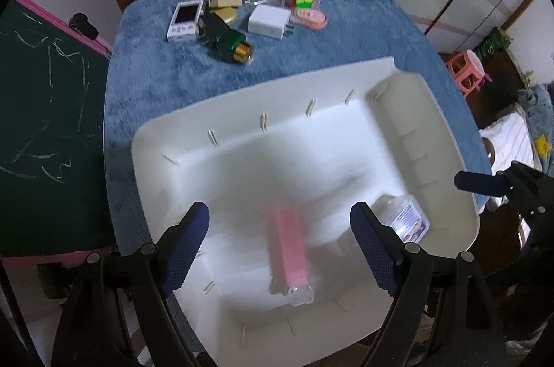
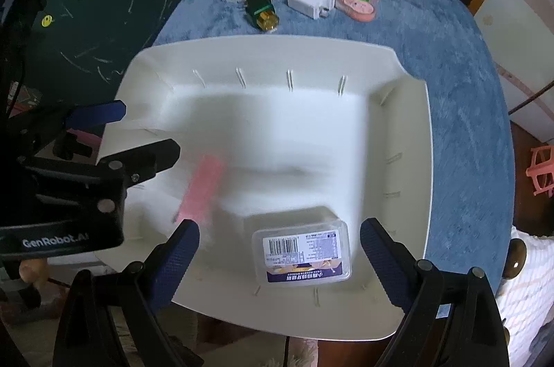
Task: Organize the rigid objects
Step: 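Carry roller and clear box to the white tray and release both there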
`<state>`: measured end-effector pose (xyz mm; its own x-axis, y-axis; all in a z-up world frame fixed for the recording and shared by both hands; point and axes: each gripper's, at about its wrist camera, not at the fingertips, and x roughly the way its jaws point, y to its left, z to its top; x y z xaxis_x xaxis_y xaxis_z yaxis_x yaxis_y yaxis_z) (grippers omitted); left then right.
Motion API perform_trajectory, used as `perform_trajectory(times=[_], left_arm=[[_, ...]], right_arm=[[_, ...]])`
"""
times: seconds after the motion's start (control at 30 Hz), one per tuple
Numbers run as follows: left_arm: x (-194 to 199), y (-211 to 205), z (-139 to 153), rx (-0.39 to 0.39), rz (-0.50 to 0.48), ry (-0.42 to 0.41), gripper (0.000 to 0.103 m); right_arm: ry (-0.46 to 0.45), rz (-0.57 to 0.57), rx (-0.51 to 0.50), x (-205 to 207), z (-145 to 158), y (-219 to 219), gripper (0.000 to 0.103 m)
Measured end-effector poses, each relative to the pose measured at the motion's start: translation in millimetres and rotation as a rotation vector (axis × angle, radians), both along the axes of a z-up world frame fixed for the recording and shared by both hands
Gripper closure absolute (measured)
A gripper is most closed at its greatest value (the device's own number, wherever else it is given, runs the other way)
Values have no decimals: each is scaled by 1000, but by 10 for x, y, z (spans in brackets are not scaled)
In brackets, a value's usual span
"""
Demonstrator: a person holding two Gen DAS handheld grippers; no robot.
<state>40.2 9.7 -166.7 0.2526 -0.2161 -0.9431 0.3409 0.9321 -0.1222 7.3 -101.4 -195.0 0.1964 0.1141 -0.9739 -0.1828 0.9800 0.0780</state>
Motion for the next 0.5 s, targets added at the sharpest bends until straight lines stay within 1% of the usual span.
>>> perform_trajectory(times=[0.37, 0.5], left_arm=[[115, -12, 182, -15, 34, -22, 17], [187, 16, 265, -35, 56, -22, 17]], right_arm=[[-18, -13, 32, 100, 165, -79, 8], [-30, -15, 41, 132, 236, -122, 8]])
